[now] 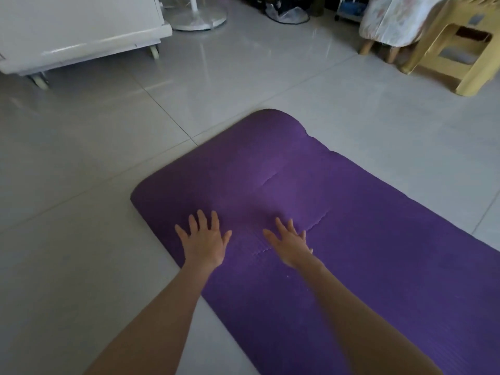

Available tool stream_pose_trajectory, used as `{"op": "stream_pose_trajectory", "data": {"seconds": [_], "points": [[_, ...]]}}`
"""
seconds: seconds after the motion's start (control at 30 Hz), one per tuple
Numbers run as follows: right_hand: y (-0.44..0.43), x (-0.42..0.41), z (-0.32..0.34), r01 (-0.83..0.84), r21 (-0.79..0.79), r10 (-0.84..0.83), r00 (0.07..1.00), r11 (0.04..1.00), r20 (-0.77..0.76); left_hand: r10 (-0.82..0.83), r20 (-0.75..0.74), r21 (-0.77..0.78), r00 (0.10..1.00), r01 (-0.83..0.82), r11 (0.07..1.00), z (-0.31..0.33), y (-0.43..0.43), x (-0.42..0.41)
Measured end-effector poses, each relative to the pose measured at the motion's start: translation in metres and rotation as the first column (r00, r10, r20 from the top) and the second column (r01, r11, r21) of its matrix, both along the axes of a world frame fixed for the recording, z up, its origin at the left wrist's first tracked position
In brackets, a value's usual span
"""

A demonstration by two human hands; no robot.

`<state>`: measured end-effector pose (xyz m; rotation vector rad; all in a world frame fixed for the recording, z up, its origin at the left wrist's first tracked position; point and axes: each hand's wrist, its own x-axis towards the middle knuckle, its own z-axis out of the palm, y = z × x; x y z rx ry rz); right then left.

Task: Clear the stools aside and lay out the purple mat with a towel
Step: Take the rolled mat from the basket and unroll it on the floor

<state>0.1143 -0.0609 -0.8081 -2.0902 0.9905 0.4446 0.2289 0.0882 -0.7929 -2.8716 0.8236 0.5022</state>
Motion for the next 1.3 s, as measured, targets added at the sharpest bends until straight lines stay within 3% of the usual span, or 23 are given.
{"op": "stream_pose_trajectory", "data": {"seconds": [0.13, 0.4, 0.53, 1.07, 1.3], "points": [[-0.013, -0.001, -0.005, -0.046, -0.093, 0.044, 0.999, 0.995, -0.024, -0.032, -0.042, -0.068, 0.999, 0.029, 0.997, -0.020, -0.014, -0.003], [-0.028, -0.013, -0.036, -0.153, -0.222, 0.131, 0.985, 0.963, -0.110, 0.056, -0.217, -0.098, 0.975, -0.079, 0.992, -0.057, -0.045, -0.008], [-0.025, -0.014, -0.048, -0.170, -0.263, 0.143, 0.982, 0.950, -0.120, 0.051, -0.211, -0.103, 0.976, -0.074, 0.992, -0.068, -0.044, -0.006], [-0.035, 0.002, -0.056, -0.096, -0.213, 0.077, 0.992, 0.972, -0.097, 0.026, -0.249, -0.054, 0.968, -0.041, 0.998, -0.066, -0.062, 0.019], [-0.037, 0.003, -0.054, -0.111, -0.192, 0.097, 0.992, 0.975, -0.080, 0.100, -0.282, -0.100, 0.954, -0.133, 0.986, -0.059, -0.059, -0.015]]}}
